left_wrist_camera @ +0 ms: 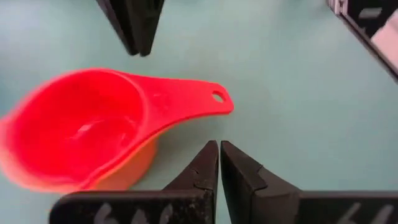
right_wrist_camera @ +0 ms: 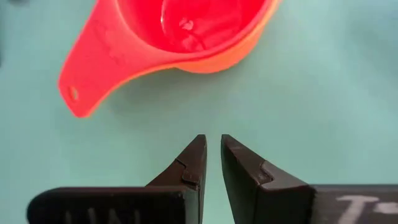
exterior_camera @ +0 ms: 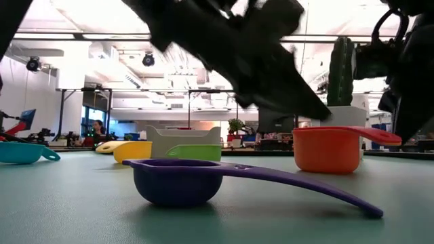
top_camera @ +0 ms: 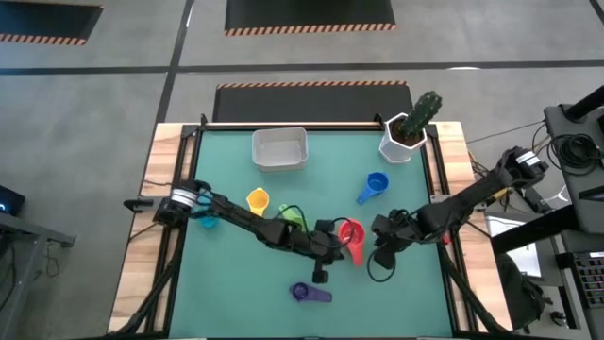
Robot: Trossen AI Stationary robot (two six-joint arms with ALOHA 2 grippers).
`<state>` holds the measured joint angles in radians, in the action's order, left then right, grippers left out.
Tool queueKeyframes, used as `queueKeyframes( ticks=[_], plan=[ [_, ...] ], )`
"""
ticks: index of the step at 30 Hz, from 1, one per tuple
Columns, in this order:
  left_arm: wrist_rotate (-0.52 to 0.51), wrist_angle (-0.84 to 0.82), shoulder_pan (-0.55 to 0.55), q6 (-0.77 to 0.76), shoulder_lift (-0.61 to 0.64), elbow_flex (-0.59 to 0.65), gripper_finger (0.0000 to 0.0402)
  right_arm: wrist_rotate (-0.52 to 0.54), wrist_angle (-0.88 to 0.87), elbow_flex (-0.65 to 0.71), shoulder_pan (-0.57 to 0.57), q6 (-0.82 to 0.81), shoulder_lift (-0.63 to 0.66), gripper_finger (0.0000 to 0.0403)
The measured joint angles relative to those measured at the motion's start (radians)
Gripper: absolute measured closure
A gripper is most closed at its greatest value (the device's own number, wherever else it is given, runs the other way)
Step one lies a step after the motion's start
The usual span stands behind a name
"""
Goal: Nest measuring cups in basket
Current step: Stack the blue measuring cup on top of the red measuring cup
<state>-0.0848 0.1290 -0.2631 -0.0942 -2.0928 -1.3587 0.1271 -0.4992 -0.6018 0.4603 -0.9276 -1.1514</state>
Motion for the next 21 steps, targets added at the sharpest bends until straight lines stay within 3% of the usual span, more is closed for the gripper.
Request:
queueKeyframes(
  ticks=[3,10,15,21],
  plan=[
    [-0.08,-0.068,-0.012,0.071,0.101,0.036,0.0402,0.013,-0.017,0.0,0.0,-0.001,0.063,0.0365],
    [-0.223,-0.06,-0.03,0.186,0.421,0.261,0.0402,0.139,-0.01,0.0,0.002,0.027,0.172,0.0365],
    [-0.248,-0.061,-0.029,0.19,0.652,0.417,0.0402,0.184,0.033,0.0,-0.012,0.064,0.196,0.0365],
    [-0.362,-0.065,-0.029,0.209,0.881,0.567,0.0402,0.188,0.061,-0.038,-0.075,0.113,0.181,0.0365]
  ],
)
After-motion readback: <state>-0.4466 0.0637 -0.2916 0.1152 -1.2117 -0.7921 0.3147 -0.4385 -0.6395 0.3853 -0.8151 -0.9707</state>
